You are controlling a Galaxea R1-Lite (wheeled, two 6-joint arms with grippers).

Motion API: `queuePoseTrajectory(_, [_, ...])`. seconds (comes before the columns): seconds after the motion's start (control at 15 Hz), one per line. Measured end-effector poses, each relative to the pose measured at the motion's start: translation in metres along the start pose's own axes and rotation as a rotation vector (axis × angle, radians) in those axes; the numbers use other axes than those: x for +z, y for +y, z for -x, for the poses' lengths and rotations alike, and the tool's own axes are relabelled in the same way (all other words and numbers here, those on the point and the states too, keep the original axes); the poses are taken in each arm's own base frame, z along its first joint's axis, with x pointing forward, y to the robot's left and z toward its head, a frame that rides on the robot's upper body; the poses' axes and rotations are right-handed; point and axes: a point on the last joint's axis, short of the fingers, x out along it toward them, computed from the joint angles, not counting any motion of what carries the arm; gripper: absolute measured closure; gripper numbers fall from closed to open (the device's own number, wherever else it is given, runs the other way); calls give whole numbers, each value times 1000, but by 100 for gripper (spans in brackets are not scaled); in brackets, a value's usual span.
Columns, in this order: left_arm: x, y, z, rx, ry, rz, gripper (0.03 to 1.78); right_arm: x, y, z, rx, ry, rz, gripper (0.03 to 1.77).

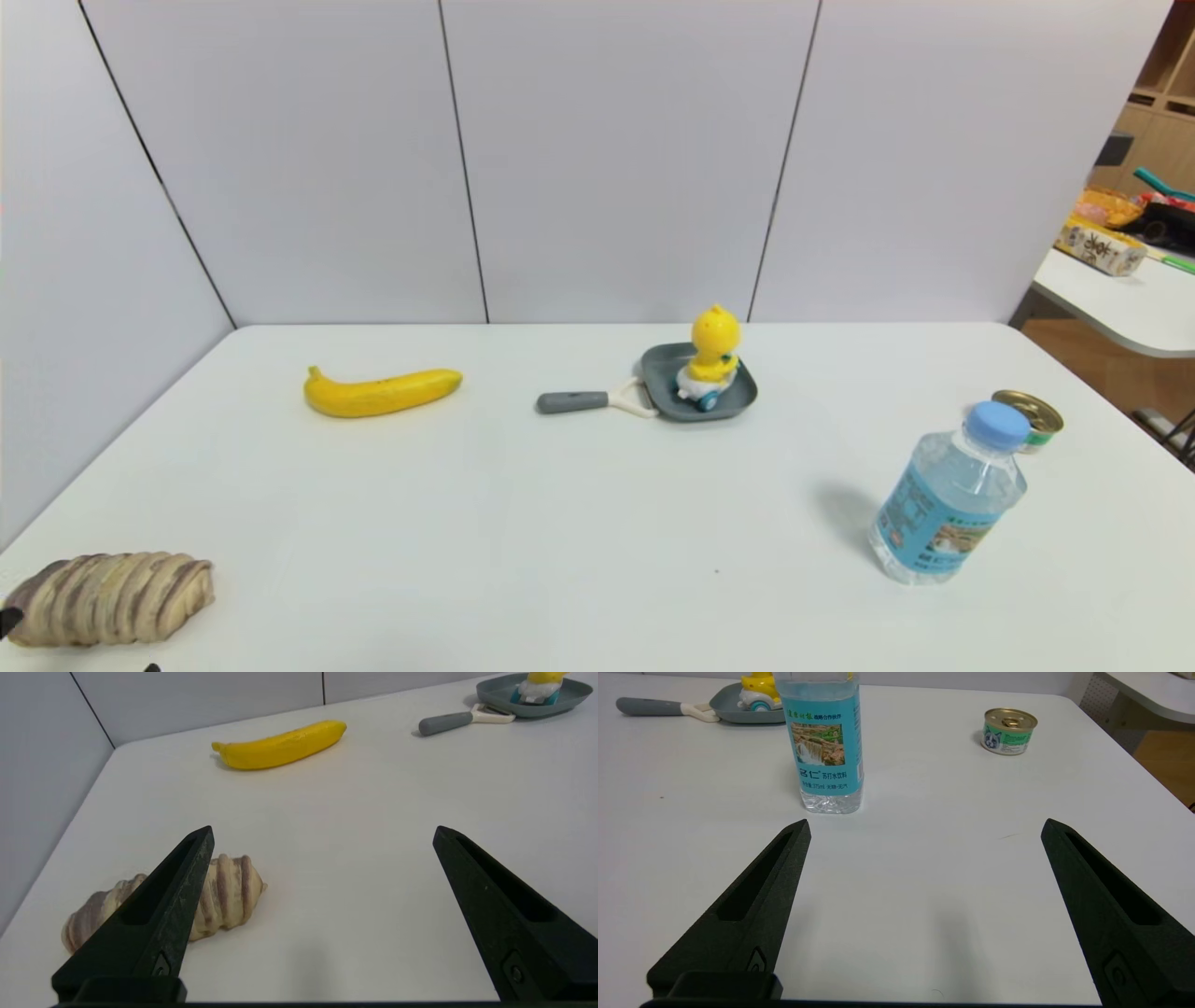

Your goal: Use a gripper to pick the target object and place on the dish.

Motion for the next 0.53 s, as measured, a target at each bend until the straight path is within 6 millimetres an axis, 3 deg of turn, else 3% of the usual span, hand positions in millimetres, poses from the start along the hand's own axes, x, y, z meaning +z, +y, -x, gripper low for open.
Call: queuePoseTrajectory(0.53, [-22, -5, 19, 79, 23, -1, 12, 0, 0, 0, 0, 0, 0, 9])
